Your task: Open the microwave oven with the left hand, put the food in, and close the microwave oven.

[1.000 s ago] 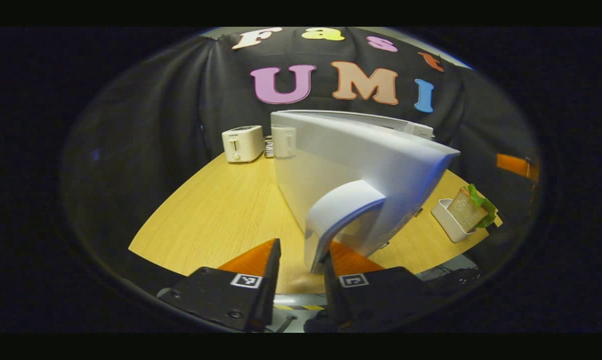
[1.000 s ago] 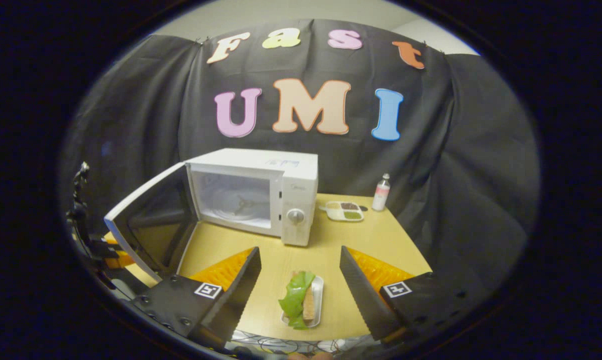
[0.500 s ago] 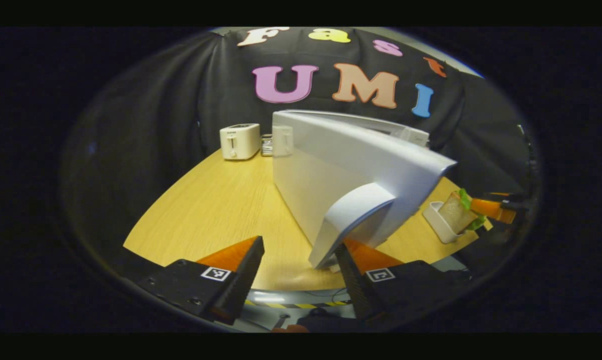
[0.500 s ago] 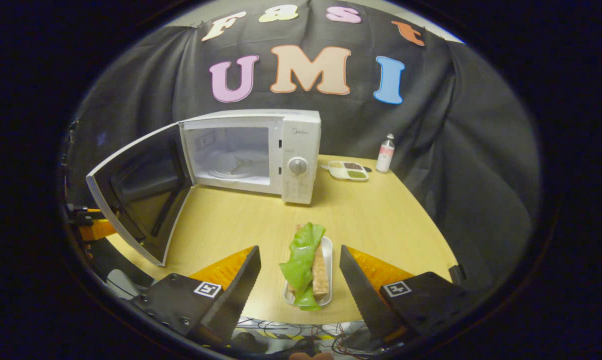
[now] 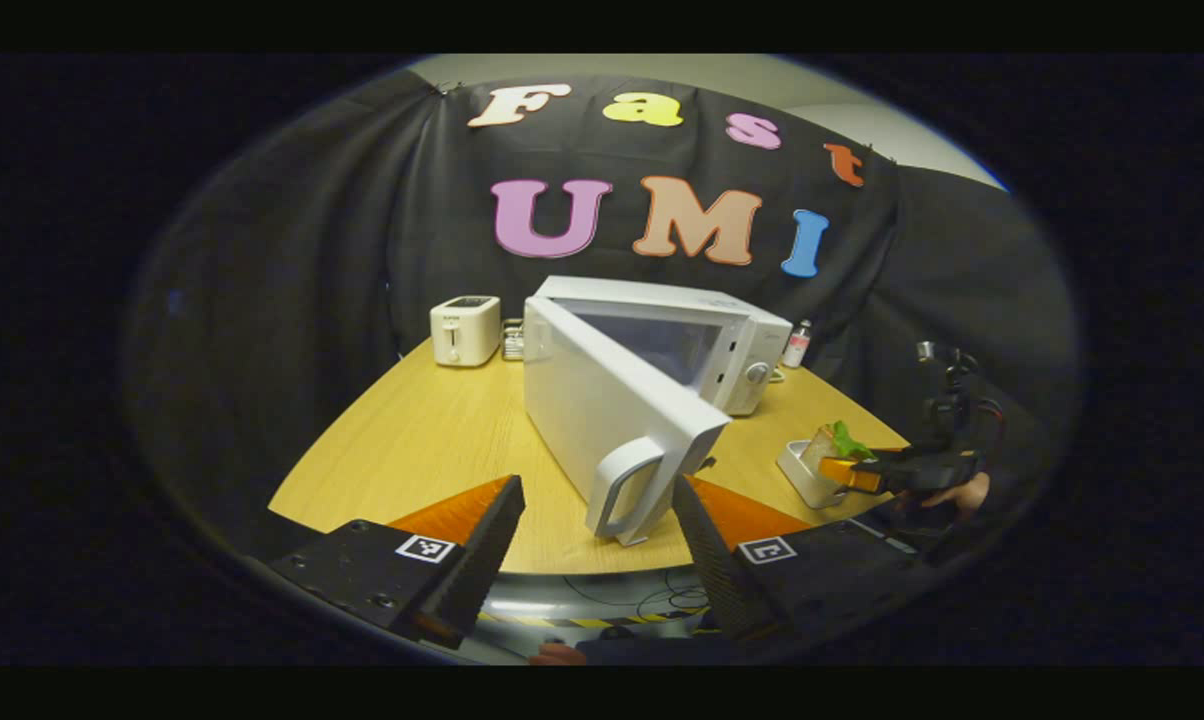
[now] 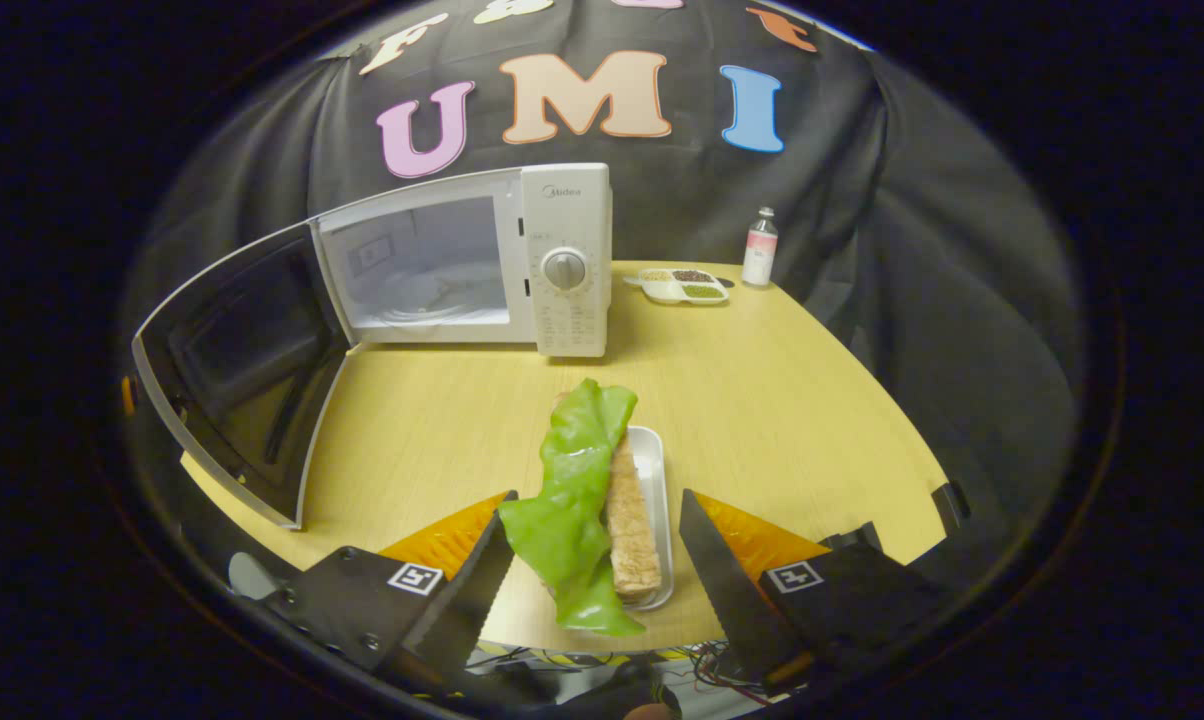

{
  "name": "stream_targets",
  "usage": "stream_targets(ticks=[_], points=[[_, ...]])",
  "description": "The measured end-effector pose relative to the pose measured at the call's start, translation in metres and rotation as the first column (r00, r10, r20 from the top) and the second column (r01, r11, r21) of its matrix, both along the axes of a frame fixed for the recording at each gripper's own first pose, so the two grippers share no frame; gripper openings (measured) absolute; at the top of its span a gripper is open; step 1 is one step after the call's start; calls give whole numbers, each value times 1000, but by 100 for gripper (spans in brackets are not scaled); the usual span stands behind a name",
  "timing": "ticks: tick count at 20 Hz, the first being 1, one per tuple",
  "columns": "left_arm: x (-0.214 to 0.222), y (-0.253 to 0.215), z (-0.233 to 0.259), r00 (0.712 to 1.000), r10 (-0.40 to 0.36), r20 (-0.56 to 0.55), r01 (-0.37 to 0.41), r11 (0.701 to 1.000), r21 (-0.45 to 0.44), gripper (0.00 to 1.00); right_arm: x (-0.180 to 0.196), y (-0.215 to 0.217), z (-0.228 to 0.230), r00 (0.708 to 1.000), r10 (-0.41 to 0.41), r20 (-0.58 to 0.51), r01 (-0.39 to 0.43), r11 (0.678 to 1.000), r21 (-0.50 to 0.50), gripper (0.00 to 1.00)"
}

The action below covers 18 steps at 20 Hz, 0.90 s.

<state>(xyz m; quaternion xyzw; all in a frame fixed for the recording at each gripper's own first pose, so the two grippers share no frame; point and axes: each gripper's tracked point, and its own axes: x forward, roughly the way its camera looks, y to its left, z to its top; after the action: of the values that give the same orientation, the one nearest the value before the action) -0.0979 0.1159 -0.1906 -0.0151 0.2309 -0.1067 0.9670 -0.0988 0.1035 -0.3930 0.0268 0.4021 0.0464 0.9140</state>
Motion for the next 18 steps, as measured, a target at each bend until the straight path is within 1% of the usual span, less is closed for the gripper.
stream_targets(ticks=[1, 2, 3, 4, 5, 6, 7, 8, 9, 10, 11, 12, 14, 17, 18], points=[[6, 3, 23, 999, 2, 49, -2, 1000, 3, 87, 1, -2, -3, 1000, -3, 1, 3, 1000, -9, 100], [14, 4, 43, 995, 8, 96, -8, 1000, -3, 87, 3, -2, -3, 1000, -8, 4, 8, 1000, -7, 89], [19, 3, 62, 990, 17, 140, -14, 1000, -17, 82, 1, -2, -8, 1000, -11, -6, 11, 1000, -8, 78], [26, -2, 78, 984, 22, 179, -16, 999, -36, 87, 0, 2, -13, 1000, -3, -28, 3, 1000, 5, 67], [28, -9, 93, 977, 14, 213, -2, 998, -57, 86, -1, 3, -23, 999, 5, -54, -5, 1000, 3, 66], [28, -15, 105, 970, -4, 244, 21, 998, -67, 86, -1, 3, -26, 998, 7, -61, -6, 1000, 9, 55], [28, -18, 117, 961, -17, 277, 34, 998, -56, 87, -2, 5, -24, 996, 23, -81, -21, 999, 24, 45], [28, -14, 128, 949, -22, 316, 34, 999, -35, 82, 6, 1, -24, 997, 18, -69, -17, 1000, 7, 51], [29, -13, 140, 934, -21, 356, 28, 999, -17, 82, 2, 0, -24, 996, 13, -85, -12, 1000, 14, 46], [31, -14, 146, 925, -18, 381, 19, 1000, 0, 86, 1, -1, -21, 996, 1, -93, 0, 1000, 11, 41], [33, -15, 149, 918, -16, 396, 15, 1000, 6, 86, 3, 0, -25, 996, 8, -92, -8, 1000, 4, 34], [34, -17, 151, 914, -11, 405, 10, 1000, 3, 86, 3, 3, -22, 995, 27, -94, -28, 1000, -11, 41], [35, -20, 150, 914, 4, 407, 6, 1000, -23, 87, 5, 6, -15, 996, 53, -78, -56, 998, -29, 38], [34, -14, 144, 921, 20, 388, -9, 999, -32, 88, 15, 2, 6, 999, 29, -26, -29, 999, -17, 36], [34, -12, 143, 923, 28, 384, -14, 999, -38, 87, 21, 1, 15, 1000, 22, -6, -22, 1000, -11, 37]])
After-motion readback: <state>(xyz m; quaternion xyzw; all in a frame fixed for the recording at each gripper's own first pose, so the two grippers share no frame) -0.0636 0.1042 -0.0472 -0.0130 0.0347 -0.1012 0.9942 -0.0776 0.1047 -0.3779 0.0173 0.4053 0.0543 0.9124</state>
